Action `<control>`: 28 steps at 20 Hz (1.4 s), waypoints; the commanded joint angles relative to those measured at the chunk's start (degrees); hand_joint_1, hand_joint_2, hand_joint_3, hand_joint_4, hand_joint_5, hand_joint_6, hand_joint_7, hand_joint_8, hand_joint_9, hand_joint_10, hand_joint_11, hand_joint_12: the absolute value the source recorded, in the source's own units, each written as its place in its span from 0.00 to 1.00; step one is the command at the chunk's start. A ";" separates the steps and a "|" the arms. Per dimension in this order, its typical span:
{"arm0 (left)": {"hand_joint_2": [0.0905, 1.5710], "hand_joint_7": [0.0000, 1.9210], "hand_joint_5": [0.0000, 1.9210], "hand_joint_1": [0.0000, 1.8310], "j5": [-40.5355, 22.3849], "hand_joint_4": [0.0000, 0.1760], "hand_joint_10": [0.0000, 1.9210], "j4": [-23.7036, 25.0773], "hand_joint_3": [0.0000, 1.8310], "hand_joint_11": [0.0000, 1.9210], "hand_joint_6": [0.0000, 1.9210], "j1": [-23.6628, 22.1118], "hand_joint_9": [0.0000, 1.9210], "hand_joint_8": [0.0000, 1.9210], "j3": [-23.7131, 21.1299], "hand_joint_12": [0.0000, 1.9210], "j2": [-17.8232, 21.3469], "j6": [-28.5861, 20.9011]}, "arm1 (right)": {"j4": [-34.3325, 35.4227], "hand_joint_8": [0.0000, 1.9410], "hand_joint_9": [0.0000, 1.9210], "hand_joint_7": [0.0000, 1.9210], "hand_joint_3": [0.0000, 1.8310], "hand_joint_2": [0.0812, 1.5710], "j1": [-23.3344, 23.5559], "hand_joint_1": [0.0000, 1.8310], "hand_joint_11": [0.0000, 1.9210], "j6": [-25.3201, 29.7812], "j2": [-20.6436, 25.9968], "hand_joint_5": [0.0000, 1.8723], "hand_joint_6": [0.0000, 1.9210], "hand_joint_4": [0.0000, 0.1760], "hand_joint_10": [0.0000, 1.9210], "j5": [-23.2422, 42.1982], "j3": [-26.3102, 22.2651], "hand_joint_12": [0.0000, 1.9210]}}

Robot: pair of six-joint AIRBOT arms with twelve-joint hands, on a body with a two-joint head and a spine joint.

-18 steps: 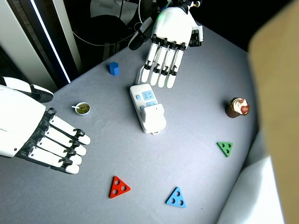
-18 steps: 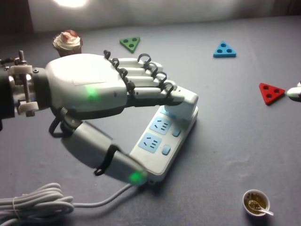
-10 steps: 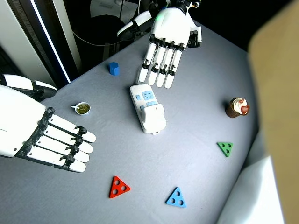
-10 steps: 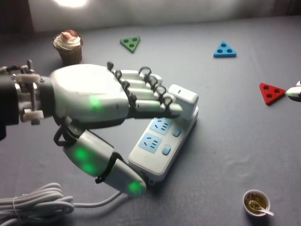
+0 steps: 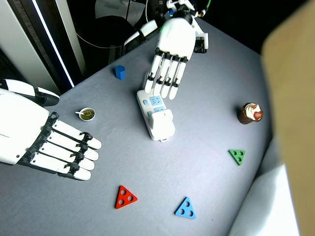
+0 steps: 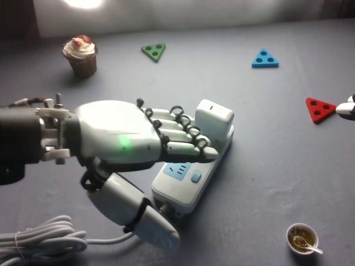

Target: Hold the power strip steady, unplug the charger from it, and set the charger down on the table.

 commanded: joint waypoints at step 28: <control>0.55 0.04 0.04 0.00 -0.12 0.00 0.00 -2.38 0.00 0.02 0.00 3.89 0.04 0.00 1.05 0.01 -4.14 -2.61 | 0.29 0.01 0.09 0.09 0.00 0.59 0.29 0.24 0.10 4.41 0.50 0.06 0.00 0.00 0.01 -12.77 -5.36 0.03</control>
